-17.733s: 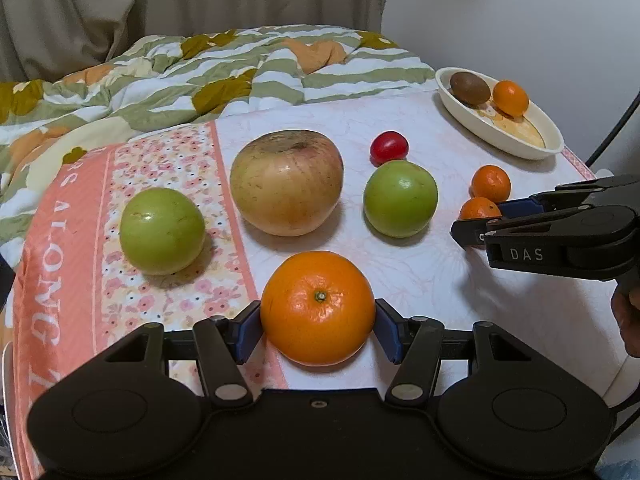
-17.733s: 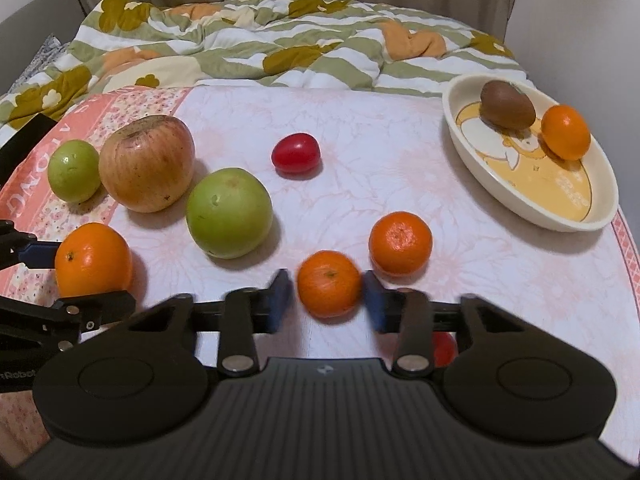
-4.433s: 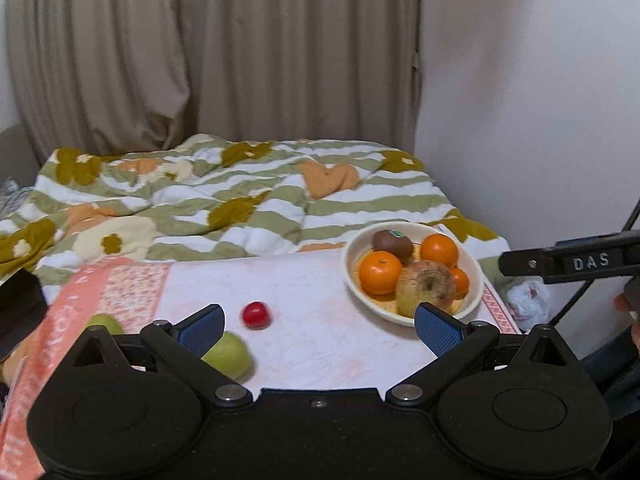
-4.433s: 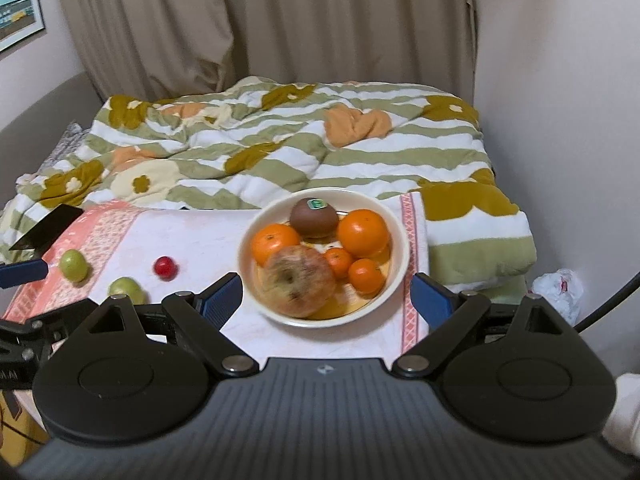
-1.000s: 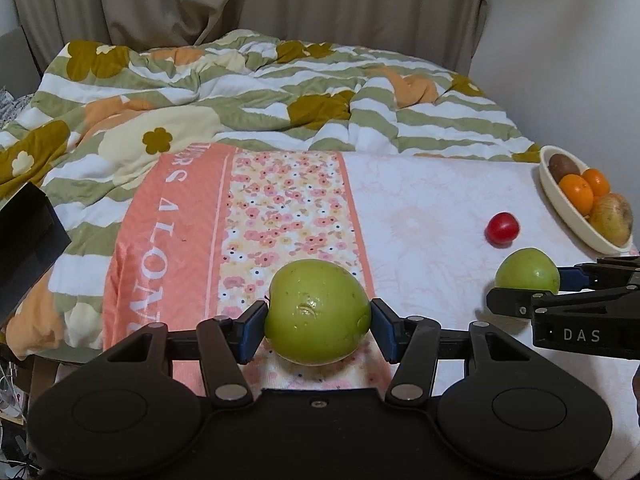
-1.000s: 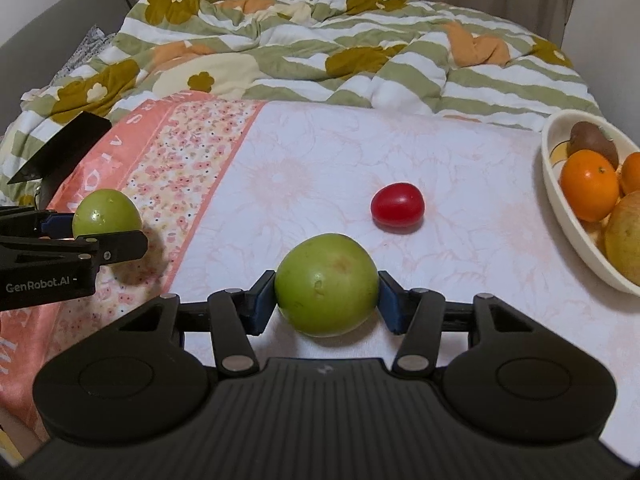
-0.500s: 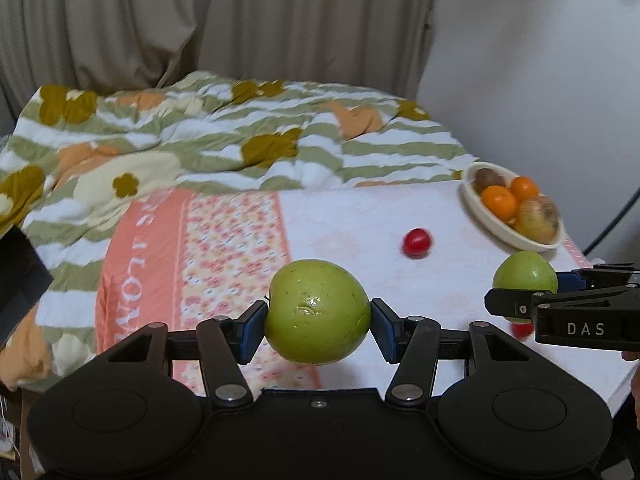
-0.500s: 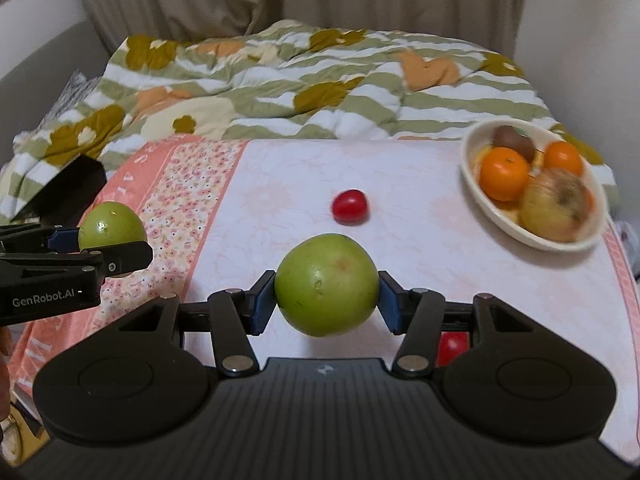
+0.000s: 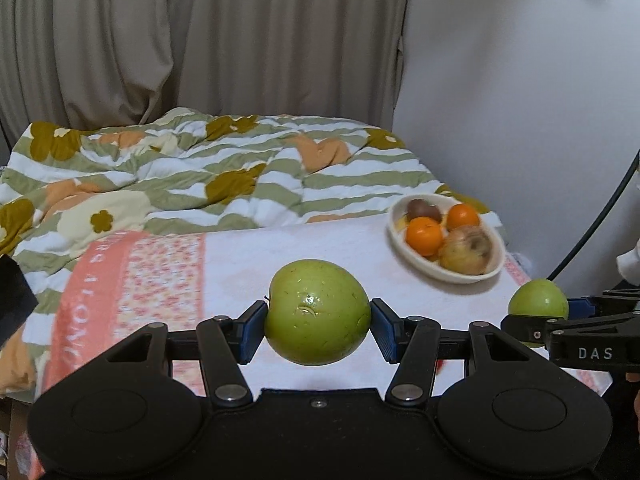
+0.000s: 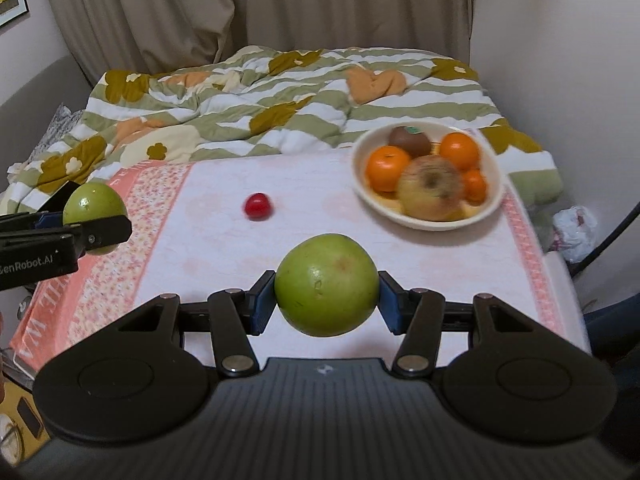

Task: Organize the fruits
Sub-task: 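Carry both green fruits with the left and right tools to the bowl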

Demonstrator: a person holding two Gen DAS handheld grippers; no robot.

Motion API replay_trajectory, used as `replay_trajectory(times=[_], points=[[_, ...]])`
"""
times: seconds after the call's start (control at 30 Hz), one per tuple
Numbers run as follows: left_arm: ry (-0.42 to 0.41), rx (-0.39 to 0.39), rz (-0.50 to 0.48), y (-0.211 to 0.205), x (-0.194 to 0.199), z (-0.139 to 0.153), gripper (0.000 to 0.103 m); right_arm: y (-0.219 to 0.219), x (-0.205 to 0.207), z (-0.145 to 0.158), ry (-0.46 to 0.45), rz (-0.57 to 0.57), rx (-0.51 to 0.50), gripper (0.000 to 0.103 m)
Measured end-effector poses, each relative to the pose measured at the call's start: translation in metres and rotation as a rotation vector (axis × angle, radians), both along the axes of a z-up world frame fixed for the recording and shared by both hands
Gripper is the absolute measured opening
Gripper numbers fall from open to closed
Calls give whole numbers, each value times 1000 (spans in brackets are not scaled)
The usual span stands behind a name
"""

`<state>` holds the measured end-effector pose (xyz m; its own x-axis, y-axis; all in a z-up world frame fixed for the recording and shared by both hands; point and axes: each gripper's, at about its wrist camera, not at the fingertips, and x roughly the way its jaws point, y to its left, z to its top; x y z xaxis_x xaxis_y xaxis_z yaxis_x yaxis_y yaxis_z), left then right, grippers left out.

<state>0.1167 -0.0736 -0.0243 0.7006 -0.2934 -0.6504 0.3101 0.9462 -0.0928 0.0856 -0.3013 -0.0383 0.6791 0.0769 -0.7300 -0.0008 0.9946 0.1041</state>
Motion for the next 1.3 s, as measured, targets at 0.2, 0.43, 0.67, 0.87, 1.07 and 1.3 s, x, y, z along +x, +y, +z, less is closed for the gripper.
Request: replay_trajectory(times=[0.2, 0.43, 0.67, 0.87, 1.07, 1.3], points=[[-14, -31, 11, -55, 0, 5, 60, -58, -1, 14, -35, 37, -23, 68], [-32, -56, 27, -108, 20, 12, 60, -112, 20, 20, -62, 64, -52, 68], [-26, -29, 10, -144, 61, 9, 59, -144, 58, 17, -76, 53, -41, 68], [-2, -9, -18, -160, 107, -6, 59, -158, 98, 7, -67, 27, -34, 68], [42, 12, -47, -172, 155, -30, 59, -162, 133, -8, -33, -1, -17, 68], [83, 34, -72, -181, 199, -54, 60, -163, 164, -26, 11, -26, -2, 68]])
